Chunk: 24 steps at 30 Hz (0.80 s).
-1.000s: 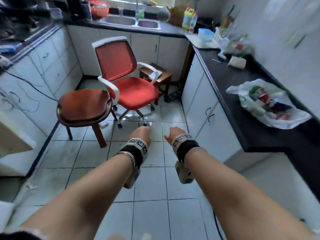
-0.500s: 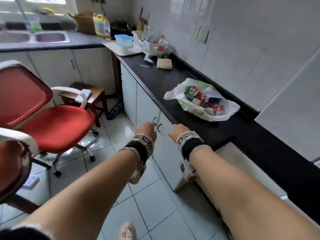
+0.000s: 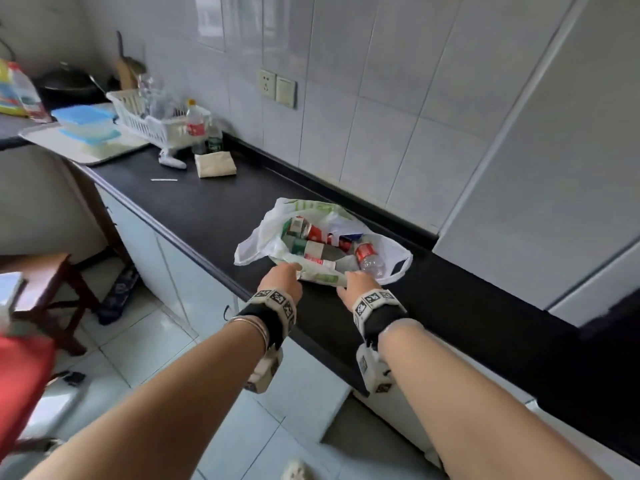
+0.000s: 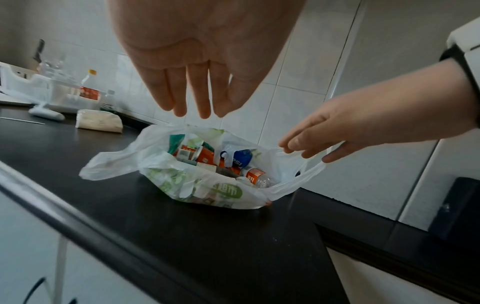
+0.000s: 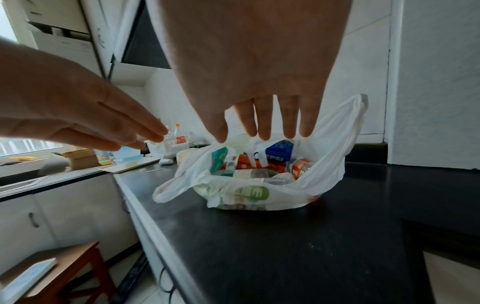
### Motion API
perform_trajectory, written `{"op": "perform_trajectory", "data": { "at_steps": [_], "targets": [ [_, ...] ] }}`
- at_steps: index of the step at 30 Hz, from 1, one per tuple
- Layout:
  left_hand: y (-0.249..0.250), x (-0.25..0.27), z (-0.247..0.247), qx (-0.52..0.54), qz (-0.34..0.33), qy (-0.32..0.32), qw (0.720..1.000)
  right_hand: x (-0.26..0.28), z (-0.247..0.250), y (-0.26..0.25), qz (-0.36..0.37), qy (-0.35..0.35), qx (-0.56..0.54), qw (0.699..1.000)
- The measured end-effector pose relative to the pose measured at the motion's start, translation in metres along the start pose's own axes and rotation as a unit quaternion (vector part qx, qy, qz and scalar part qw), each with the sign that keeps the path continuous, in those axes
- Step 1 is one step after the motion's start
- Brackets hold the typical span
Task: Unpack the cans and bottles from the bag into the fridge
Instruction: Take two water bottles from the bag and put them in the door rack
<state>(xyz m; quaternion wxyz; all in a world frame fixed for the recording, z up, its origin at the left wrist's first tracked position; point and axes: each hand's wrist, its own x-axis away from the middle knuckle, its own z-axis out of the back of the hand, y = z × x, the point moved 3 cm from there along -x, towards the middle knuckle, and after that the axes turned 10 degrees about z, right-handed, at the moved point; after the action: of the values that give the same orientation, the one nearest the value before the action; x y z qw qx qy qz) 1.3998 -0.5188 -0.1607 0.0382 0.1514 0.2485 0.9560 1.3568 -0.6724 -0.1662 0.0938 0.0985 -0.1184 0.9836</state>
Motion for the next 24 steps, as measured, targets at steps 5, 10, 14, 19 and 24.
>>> {"op": "perform_trajectory", "data": {
  "at_steps": [5,10,14,19,24],
  "targets": [
    [0.041,-0.067,-0.017,-0.017,-0.017,-0.025,0.999,-0.065,0.012,0.040,-0.032,0.013,-0.023,0.999],
    [0.068,-0.122,-0.039,-0.032,-0.013,-0.042,0.998,-0.116,0.001,0.079,-0.051,0.019,-0.062,0.997],
    [0.070,-0.151,-0.060,-0.052,-0.008,-0.068,0.996,-0.139,-0.025,0.097,-0.073,-0.017,-0.084,0.994],
    [0.071,-0.181,-0.081,-0.076,-0.008,-0.088,0.993,-0.155,-0.049,0.110,-0.078,-0.058,-0.093,0.991],
    [0.066,-0.195,-0.100,-0.095,-0.015,-0.122,0.988,-0.163,-0.067,0.113,-0.089,-0.079,-0.075,0.990]
  ]
}}
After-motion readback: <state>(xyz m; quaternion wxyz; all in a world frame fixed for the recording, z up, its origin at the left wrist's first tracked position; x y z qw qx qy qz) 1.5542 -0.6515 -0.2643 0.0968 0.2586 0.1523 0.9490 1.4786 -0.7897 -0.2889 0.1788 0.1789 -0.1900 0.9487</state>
